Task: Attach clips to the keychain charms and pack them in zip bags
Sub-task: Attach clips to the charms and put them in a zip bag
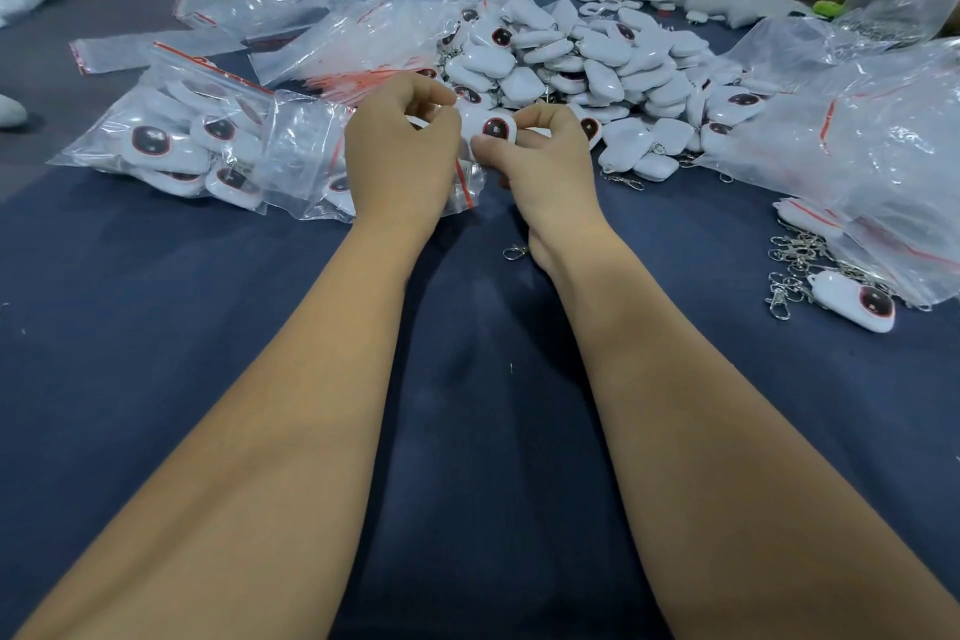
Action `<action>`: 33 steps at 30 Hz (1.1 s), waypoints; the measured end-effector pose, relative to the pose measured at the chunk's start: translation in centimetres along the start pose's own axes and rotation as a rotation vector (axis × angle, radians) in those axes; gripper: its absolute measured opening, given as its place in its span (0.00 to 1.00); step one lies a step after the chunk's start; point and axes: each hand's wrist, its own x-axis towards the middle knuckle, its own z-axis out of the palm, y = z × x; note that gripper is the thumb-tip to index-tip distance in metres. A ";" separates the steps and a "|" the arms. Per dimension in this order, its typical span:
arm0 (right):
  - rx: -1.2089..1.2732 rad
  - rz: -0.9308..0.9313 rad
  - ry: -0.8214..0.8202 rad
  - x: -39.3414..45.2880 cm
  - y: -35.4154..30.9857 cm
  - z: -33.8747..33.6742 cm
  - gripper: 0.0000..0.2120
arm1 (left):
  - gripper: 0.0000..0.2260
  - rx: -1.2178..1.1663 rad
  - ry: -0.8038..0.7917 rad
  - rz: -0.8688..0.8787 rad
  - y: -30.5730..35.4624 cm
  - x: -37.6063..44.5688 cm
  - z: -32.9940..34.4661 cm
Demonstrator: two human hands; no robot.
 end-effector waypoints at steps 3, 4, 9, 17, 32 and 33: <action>-0.026 -0.027 -0.015 0.1 0.1 -0.1 0.12 | 0.08 -0.006 -0.008 0.015 0.1 -0.2 0.0; -0.045 -0.053 -0.042 0.0 0.2 0.0 0.10 | 0.09 -0.005 -0.010 0.020 0.2 -0.3 0.0; -0.240 -0.100 -0.058 -0.1 0.4 0.3 0.08 | 0.10 -0.023 -0.006 0.070 0.5 -0.6 0.0; -0.432 -0.167 -0.380 -1.5 -0.3 0.8 0.19 | 0.11 0.030 0.005 0.131 0.5 -0.9 0.0; -1.068 0.247 0.265 1.2 -0.6 -5.0 0.34 | 0.09 0.143 -0.130 0.078 -0.3 -0.6 0.3; -1.132 0.264 0.207 1.2 -0.5 -4.9 0.31 | 0.09 0.146 -0.132 0.074 -0.3 -0.6 0.3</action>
